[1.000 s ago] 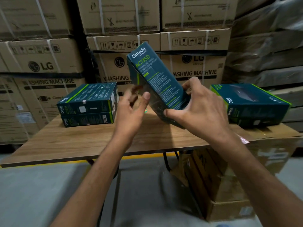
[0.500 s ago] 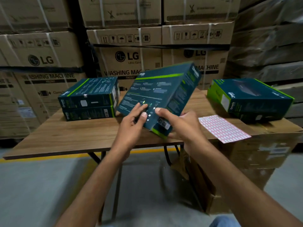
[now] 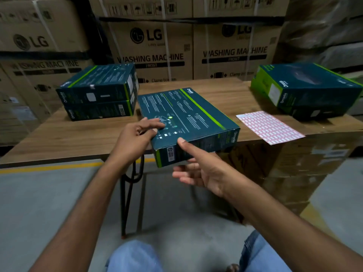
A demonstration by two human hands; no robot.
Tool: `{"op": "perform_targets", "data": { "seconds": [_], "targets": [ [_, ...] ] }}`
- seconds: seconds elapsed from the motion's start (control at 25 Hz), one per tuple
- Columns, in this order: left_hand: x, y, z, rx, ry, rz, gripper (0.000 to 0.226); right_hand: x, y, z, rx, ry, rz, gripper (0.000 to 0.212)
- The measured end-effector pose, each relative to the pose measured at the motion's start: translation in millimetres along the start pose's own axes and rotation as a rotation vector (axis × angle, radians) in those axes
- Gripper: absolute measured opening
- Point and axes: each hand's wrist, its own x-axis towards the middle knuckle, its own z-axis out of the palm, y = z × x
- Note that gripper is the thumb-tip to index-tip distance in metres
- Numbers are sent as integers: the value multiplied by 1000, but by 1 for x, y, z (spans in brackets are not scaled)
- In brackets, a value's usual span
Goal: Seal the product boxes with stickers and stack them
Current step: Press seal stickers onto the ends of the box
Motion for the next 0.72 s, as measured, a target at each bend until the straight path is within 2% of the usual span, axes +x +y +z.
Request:
{"op": "perform_targets", "data": {
  "seconds": [0.08, 0.16, 0.24, 0.28, 0.36, 0.44, 0.52, 0.72],
  "targets": [
    [-1, -5, -5, 39, 40, 17, 34, 4, 7, -3, -155, 60, -102, 51],
    [-5, -5, -8, 91, 55, 109, 29, 9, 7, -15, -342, 206, -374, 42],
    [-12, -4, -4, 152, 2, 196, 19, 20, 1, -38, -616, 418, -713, 36],
    [-15, -3, 0, 186, -38, 224, 26, 26, -4, -50, -763, 490, -884, 30],
    [-20, -6, 9, 338, -63, 285, 54, 38, -13, -71, -1015, 478, -1126, 22],
    [-19, -15, 17, 473, -12, 374, 66, 52, -19, -89, -1148, 350, -1132, 39],
    [-19, -23, 20, 467, 43, 433, 59, 62, -16, -94, -1133, 262, -1082, 47],
    [-12, -33, 14, 376, 20, 471, 47, 69, 0, -87, -968, 320, -1138, 42]
  ]
}}
